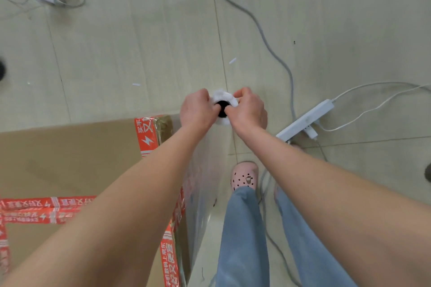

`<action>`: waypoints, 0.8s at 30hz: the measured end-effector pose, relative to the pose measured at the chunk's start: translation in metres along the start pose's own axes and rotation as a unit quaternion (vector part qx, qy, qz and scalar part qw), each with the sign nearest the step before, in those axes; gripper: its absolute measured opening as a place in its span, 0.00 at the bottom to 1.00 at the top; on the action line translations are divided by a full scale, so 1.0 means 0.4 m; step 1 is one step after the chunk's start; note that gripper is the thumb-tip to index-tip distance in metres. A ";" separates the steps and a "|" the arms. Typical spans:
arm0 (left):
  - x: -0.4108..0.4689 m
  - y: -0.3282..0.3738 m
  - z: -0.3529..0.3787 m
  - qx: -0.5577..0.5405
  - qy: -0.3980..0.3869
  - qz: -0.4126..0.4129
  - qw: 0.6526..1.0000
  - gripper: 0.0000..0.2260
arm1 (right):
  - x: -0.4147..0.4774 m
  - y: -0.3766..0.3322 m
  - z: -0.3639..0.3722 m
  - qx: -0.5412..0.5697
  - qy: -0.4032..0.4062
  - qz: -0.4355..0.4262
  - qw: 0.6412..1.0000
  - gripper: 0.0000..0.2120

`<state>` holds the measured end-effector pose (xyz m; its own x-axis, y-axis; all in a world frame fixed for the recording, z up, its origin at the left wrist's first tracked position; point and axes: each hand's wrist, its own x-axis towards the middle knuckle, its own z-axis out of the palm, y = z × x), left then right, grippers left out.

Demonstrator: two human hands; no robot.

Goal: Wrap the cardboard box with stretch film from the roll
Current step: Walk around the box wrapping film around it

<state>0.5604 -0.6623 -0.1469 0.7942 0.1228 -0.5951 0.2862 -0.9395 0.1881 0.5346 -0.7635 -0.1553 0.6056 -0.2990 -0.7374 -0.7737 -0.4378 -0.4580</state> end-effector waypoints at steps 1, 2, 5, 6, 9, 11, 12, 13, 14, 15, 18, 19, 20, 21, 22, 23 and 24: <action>-0.001 0.002 -0.003 -0.019 0.008 -0.030 0.999 0.06 | 0.010 -0.010 -0.002 0.000 -0.004 -0.005 1.000 0.13; 0.000 0.003 -0.004 -0.026 0.013 -0.053 0.998 0.07 | 0.020 -0.021 -0.004 -0.001 -0.009 -0.011 1.000 0.13; 0.005 0.003 -0.013 -0.006 0.006 -0.068 0.998 0.11 | 0.039 -0.046 -0.006 -0.006 -0.027 -0.018 0.999 0.12; 0.008 0.002 -0.016 0.005 0.001 -0.049 0.999 0.11 | 0.040 -0.049 -0.003 -0.007 -0.037 -0.017 0.999 0.11; 0.013 0.001 -0.030 0.046 -0.014 0.039 0.998 0.15 | 0.038 -0.055 0.009 -0.011 -0.064 -0.014 0.998 0.09; 0.013 0.000 -0.037 0.065 -0.025 0.076 0.995 0.17 | 0.035 -0.060 0.018 -0.013 -0.074 -0.012 0.997 0.10; 0.013 -0.002 -0.039 0.074 -0.026 0.091 0.993 0.17 | 0.035 -0.064 0.022 -0.012 -0.077 -0.013 0.997 0.10; 0.015 -0.005 -0.043 0.084 -0.025 0.101 0.991 0.17 | 0.035 -0.069 0.025 -0.013 -0.081 -0.015 0.997 0.10; 0.020 -0.006 -0.046 0.095 -0.024 0.109 0.989 0.17 | 0.036 -0.075 0.026 -0.015 -0.084 -0.018 0.996 0.10; 0.027 -0.007 -0.050 0.106 -0.024 0.115 0.987 0.17 | 0.038 -0.081 0.027 -0.018 -0.084 -0.023 0.996 0.10; 0.054 0.001 -0.063 0.134 -0.036 0.119 0.983 0.16 | 0.050 -0.101 0.015 -0.019 -0.085 -0.028 0.996 0.09; 0.066 0.004 -0.067 0.142 -0.047 0.117 0.982 0.16 | 0.054 -0.107 0.010 -0.017 -0.088 -0.028 0.996 0.09; 0.081 0.008 -0.072 0.149 -0.061 0.116 0.980 0.16 | 0.057 -0.112 0.004 -0.015 -0.093 -0.028 0.995 0.09; 0.095 0.009 -0.075 0.157 -0.078 0.116 0.978 0.16 | 0.060 -0.115 0.000 -0.016 -0.095 -0.027 0.995 0.10; 0.109 0.011 -0.076 0.169 -0.094 0.116 0.974 0.15 | 0.060 -0.115 -0.002 -0.019 -0.094 -0.023 0.995 0.12; 0.122 0.013 -0.078 0.183 -0.106 0.114 0.971 0.14 | 0.062 -0.115 -0.002 -0.023 -0.092 -0.015 0.995 0.15; 0.133 0.016 -0.079 0.195 -0.116 0.113 0.967 0.14 | 0.064 -0.114 0.001 -0.027 -0.094 -0.002 0.995 0.19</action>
<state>0.6215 -0.6517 -0.1528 0.6579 -0.1322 -0.7414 -0.1404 -0.9887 0.0517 0.5855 -0.7508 -0.1535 0.5592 -0.1362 -0.8178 -0.7573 -0.4853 -0.4371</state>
